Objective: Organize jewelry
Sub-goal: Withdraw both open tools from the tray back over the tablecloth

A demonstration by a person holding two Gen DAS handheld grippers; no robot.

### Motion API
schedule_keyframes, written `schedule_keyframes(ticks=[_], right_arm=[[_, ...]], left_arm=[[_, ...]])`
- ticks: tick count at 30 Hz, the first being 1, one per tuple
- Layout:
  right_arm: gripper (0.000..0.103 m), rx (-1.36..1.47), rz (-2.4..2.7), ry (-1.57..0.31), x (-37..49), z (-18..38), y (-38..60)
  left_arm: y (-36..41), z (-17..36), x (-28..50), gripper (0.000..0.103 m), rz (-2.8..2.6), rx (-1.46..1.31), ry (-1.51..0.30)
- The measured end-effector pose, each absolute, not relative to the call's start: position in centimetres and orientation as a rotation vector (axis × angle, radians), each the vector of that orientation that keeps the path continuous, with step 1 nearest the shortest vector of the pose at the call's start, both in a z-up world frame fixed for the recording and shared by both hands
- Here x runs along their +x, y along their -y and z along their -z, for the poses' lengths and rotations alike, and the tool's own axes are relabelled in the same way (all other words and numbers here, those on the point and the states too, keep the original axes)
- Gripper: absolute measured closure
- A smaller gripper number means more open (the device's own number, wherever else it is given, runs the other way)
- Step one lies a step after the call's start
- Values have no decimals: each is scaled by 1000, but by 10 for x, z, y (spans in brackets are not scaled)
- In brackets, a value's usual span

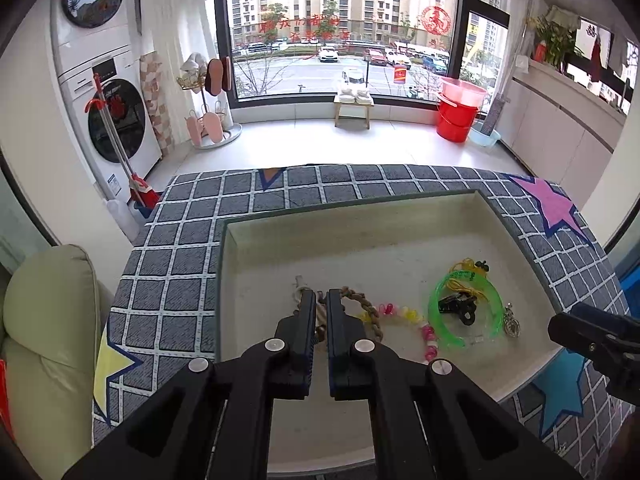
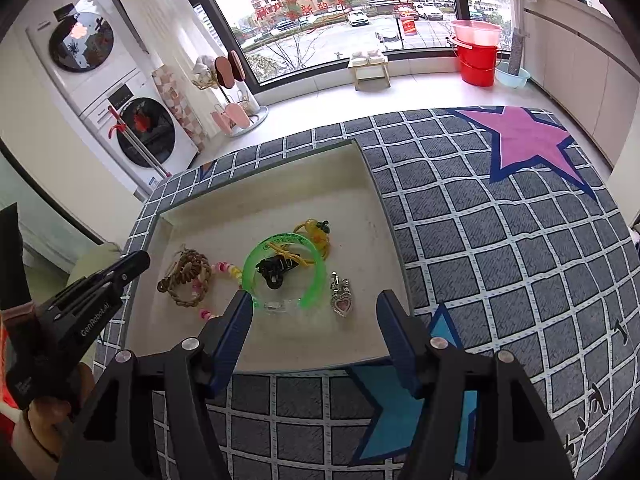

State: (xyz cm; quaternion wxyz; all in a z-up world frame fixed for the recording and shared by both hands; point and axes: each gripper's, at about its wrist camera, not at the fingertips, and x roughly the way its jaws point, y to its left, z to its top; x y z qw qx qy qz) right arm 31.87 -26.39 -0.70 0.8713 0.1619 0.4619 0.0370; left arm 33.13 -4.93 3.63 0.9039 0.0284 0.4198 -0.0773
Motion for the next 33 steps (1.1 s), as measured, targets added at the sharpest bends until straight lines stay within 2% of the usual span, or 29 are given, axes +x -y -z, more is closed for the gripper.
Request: schedule_keyframes(ticks=[2,3,4,11,18,33], right_arm=[[21,337,-81,-963,318,7,262],[19,331,-78,-957,318,5,261],[19,327,-76,-953,317,5,260],[16,313,-82,-925,312,-1,253],[16,327,-125,-817,292,-19,246],[16,338,-123,-958,227,-15,271]], left_arm=[[45,-38,331,83,151,44,-868],[42,-38,330,39,140,39,-867],[41,-38,330,0,122,40,-873],[42,-22,333,0,98,109,-797],[27,-4,330,0,74,112,-787],[16,20,241,0,218,62,-893]])
